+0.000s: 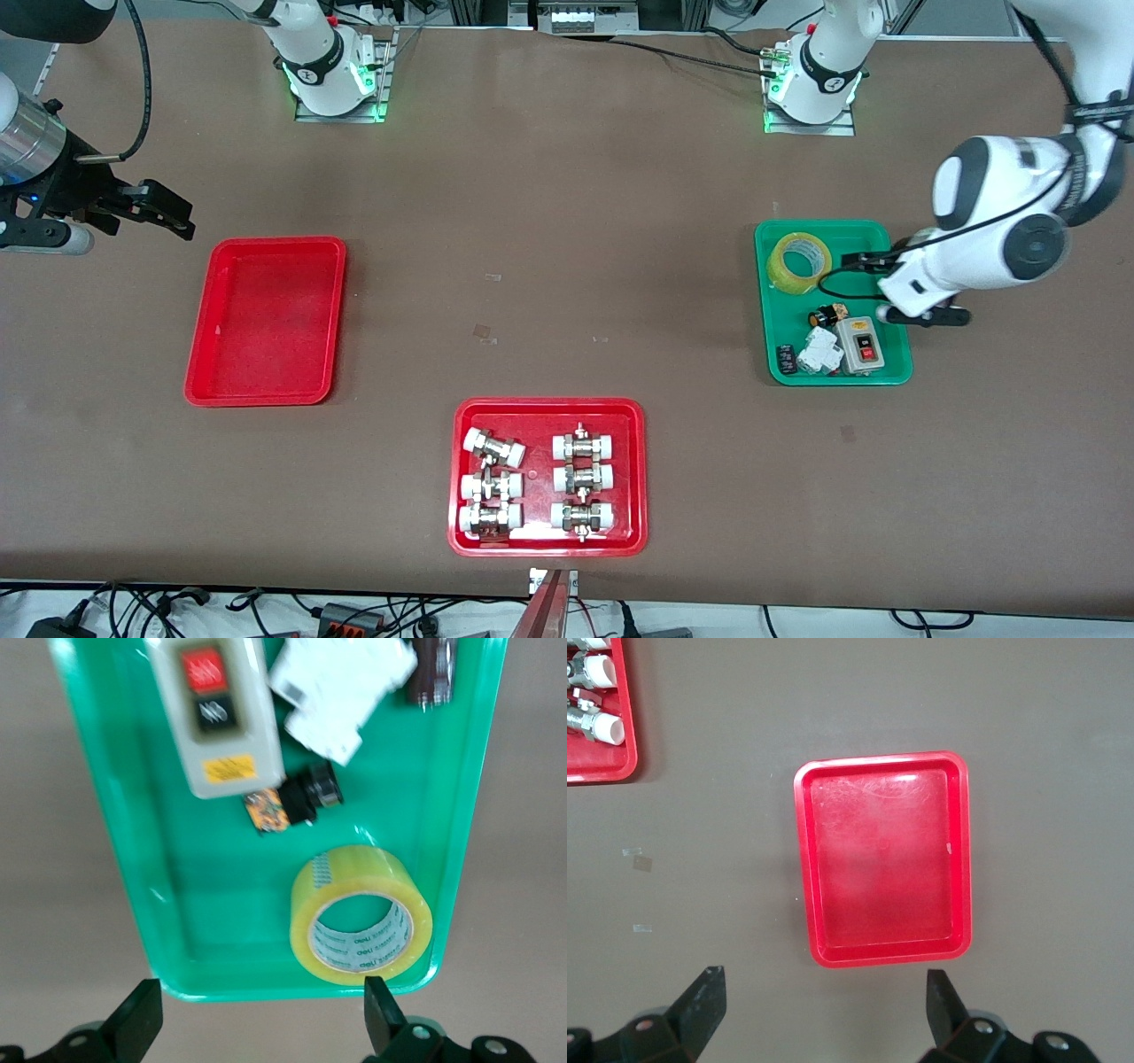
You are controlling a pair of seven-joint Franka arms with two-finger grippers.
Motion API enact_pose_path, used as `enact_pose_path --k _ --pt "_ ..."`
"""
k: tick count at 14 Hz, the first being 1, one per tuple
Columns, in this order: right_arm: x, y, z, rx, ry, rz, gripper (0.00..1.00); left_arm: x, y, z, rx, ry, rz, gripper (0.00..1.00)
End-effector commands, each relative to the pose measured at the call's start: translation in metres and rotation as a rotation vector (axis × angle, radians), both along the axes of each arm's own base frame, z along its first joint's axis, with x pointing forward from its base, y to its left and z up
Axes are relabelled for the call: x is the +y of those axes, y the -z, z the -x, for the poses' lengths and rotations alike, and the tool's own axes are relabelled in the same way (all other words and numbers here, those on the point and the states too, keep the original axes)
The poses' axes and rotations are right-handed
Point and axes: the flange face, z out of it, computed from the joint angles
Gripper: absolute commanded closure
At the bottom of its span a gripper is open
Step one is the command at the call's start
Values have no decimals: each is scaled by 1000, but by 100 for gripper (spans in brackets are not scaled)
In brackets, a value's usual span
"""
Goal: Left arm passes tape to right arm into tray
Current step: 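Lower the left gripper onto the yellow tape roll and grasp it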
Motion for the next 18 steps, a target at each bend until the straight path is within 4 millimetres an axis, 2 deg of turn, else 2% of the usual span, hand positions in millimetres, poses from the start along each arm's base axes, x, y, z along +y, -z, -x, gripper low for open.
enact_pose_path --k 1,3,6,8,10,12,13,15,16,18 --pt "-3 -4 -1 7 -4 -10 0 -9 36 25 -23 17 24 0" --pt "-3 -4 -1 7 -4 -11 0 -11 69 29 2 19 35 0" --pt "-3 -4 0 8 -4 -11 0 -14 75 30 10 28 36 0" --pt "-3 -5 0 7 -4 -11 0 -16 92 31 9 30 43 0" --pt "-3 -5 0 7 -4 -11 0 -16 95 32 12 28 44 0" --pt "-3 -5 0 7 -4 -11 0 -16 97 34 17 29 44 6" --pt "-3 -4 0 8 -3 -11 0 -15 97 35 18 29 43 13" --pt "-3 -4 0 8 -4 -11 0 -15 97 37 18 29 42 36" --pt "-3 -4 0 8 -4 -11 0 -14 97 38 20 25 42 43" --pt "-3 -4 0 8 -4 -11 0 -11 97 42 24 19 40 50"
